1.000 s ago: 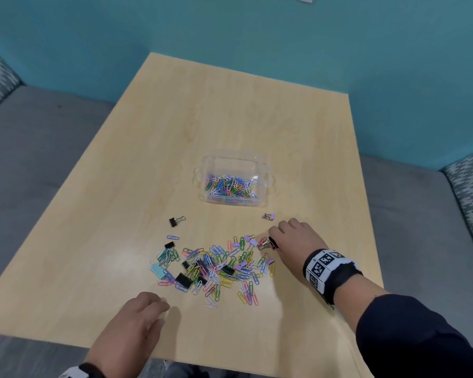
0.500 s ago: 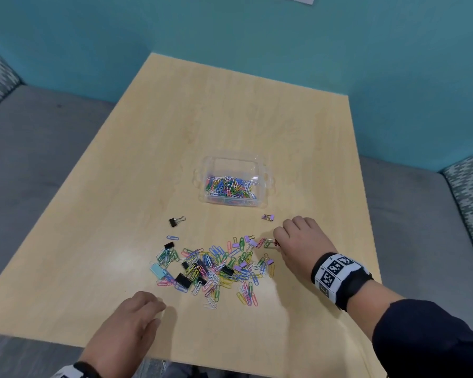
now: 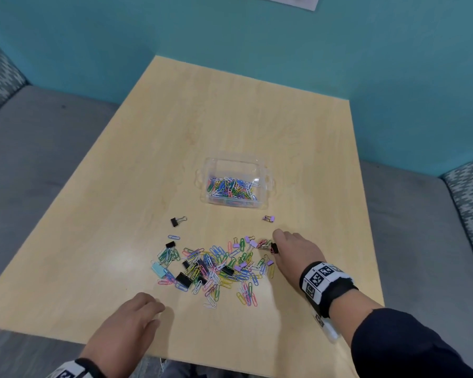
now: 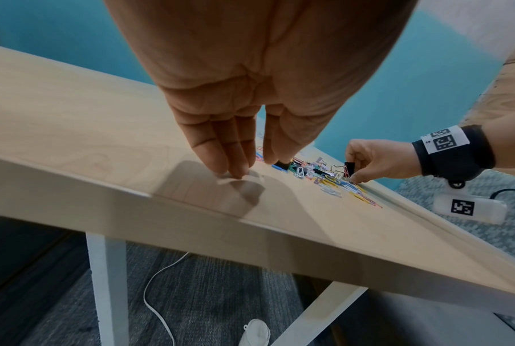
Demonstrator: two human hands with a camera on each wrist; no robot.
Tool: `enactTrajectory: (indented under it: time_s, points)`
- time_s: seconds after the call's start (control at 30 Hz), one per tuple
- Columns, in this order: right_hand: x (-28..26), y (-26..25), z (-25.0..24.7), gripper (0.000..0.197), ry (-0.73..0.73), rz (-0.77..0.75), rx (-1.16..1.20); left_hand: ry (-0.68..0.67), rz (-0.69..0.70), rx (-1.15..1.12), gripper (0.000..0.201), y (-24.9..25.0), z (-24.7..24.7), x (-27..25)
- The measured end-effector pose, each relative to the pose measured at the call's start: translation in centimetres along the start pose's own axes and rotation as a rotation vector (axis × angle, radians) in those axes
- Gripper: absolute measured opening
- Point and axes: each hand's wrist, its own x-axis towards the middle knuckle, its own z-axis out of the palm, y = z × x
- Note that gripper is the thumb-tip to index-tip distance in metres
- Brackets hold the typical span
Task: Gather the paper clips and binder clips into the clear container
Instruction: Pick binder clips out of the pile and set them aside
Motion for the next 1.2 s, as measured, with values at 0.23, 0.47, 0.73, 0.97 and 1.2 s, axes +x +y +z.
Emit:
enactTrajectory:
  time_s: [0.23,0.47,0.73,0.97,1.2]
  points:
    - [-0.2,0.0,0.1,0.024,-0.022,-0.071,-0.006,-0.002,-0.013,-0.026,0.023,0.3,-0.2,-0.1]
    - [-1.1,-1.3,-1.3,0.02,0.02,0.062,0.228,-0.001,-0.027,-0.031,0.023,0.1,-0.1,-0.2]
    - [2.4,-1.6,-0.3,0.043,0.114,-0.022,0.172,-0.013,-0.036,-0.045,0.021,0.0,0.3,-0.2]
    - [5.0,-2.3,-0.7,0.04,0.032,-0.201,-0.094,-0.012,-0.019,-0.011,0.023,0.4,-0.1,0.2]
    - [5.2,-1.6,-0.9,0.014,0.042,-0.158,0.055,-0.047,-0.069,-0.025,0.025,0.0,0.1,0.2]
